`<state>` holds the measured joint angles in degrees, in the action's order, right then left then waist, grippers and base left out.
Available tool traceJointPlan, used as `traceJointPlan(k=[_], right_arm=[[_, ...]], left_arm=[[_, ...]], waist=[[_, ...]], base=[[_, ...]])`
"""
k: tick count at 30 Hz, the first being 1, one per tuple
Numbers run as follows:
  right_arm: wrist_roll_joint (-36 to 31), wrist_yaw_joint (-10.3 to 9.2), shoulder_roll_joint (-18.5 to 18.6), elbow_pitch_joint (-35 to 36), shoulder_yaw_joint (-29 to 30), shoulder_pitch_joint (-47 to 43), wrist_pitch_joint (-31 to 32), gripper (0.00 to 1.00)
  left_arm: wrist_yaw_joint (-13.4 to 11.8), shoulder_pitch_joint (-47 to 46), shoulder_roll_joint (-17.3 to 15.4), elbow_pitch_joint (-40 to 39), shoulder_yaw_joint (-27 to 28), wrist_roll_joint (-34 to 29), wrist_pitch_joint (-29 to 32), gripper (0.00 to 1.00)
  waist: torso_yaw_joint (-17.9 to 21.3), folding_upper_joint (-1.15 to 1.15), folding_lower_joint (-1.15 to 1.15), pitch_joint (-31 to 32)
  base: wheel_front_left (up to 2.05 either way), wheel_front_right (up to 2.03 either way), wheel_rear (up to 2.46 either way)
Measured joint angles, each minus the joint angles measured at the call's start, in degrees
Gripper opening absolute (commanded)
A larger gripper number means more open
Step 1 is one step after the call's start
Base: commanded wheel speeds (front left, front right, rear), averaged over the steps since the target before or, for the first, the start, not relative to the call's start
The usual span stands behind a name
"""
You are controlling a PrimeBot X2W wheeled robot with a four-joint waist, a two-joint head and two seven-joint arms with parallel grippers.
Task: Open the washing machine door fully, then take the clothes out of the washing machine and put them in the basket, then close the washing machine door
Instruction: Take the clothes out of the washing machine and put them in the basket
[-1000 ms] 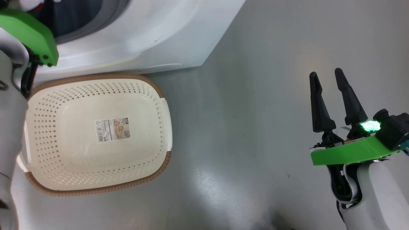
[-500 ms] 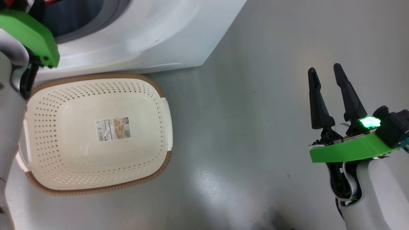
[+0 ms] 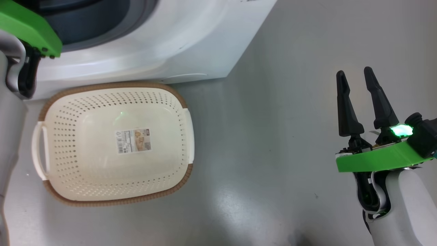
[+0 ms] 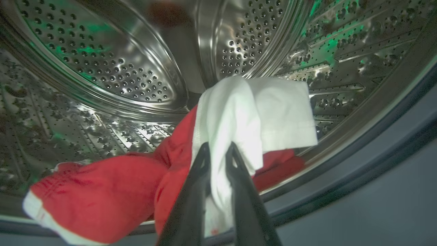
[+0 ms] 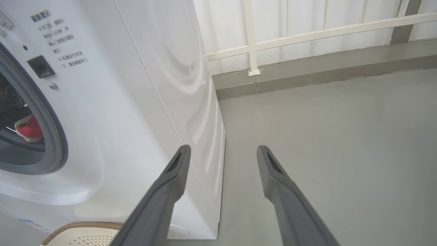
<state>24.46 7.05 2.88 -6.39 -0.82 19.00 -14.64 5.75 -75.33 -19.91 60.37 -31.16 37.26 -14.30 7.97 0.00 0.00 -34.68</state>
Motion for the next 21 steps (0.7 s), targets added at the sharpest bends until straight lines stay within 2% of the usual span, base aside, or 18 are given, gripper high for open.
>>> traceJointPlan(k=[5, 10, 13, 21], right_arm=[[-0.96, 0.01, 0.01, -0.08, 0.29, -0.07, 0.00, 1.00], [-1.87, 0.01, 0.02, -0.20, 0.71, -0.59, 0.00, 1.00], [-3.38, 0.01, 0.01, -0.43, 1.19, -1.60, 0.00, 1.00], [-4.33, 0.01, 0.04, -0.62, 2.29, -3.05, 0.00, 1.00]], left_arm=[[-2.05, 7.40, -0.23, -11.01, 8.53, -4.85, -0.04, 0.00], [-2.26, 16.22, 2.80, -19.42, 16.70, -11.07, -0.18, 0.00], [-2.09, 20.23, 5.01, -23.88, 21.31, -14.81, -0.18, 0.00], [0.41, 29.16, 10.84, -34.72, 31.06, -22.45, -0.24, 0.00]], waist=[[-1.22, 0.00, 0.00, 1.25], [-2.40, 0.00, 0.00, 2.76], [-3.15, 0.00, 0.00, 3.64], [-4.90, 0.00, 0.00, 6.13]], base=[[0.00, 0.00, 0.00], [0.00, 0.00, 0.00], [0.00, 0.00, 0.00], [0.00, 0.00, 0.00]])
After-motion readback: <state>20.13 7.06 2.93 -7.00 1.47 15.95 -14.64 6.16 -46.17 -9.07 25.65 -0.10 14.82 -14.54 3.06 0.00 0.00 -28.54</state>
